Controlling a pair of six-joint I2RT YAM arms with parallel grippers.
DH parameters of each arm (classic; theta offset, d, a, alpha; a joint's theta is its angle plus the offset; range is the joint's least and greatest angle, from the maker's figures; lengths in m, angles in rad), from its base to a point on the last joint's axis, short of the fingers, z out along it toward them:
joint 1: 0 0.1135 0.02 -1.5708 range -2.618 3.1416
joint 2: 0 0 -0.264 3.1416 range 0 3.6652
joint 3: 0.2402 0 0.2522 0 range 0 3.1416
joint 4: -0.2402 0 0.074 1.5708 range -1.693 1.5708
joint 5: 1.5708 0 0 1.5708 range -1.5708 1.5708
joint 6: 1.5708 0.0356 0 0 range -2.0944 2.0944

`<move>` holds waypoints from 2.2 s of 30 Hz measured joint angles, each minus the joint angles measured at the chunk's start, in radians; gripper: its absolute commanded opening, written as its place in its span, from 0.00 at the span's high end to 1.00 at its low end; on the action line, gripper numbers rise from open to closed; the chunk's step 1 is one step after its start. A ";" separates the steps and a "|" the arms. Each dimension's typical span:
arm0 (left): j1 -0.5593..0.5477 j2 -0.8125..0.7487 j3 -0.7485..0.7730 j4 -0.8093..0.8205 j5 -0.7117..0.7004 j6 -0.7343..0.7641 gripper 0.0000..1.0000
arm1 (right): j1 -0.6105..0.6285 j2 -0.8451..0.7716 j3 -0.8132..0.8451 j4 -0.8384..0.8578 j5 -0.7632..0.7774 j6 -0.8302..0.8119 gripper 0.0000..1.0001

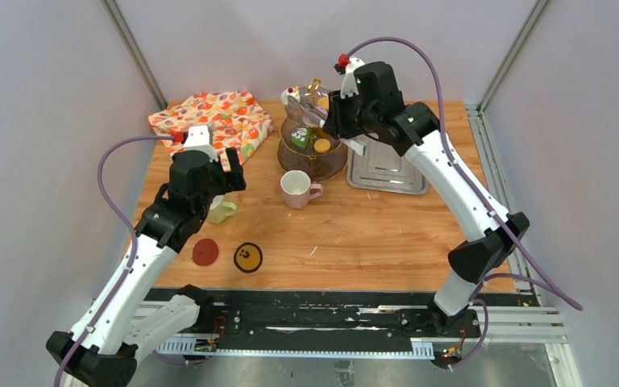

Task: Serve the afternoon tea

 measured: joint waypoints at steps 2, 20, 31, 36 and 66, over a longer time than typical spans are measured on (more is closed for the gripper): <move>0.000 0.000 0.000 -0.001 -0.002 0.000 0.05 | 0.000 0.014 0.018 -0.006 0.015 0.003 0.99; 0.000 -0.004 -0.007 -0.005 -0.016 0.018 0.05 | 0.000 0.046 0.043 -0.023 0.065 0.006 0.65; 0.000 -0.004 -0.010 -0.006 -0.017 0.018 0.05 | 0.000 0.045 0.043 -0.022 0.064 0.005 0.60; 0.000 -0.005 -0.013 -0.006 -0.017 0.019 0.05 | 0.000 0.045 0.043 -0.022 0.064 0.005 0.60; 0.000 0.005 0.016 -0.019 -0.095 0.082 0.05 | -0.120 -0.550 -0.482 -0.016 0.210 -0.015 0.72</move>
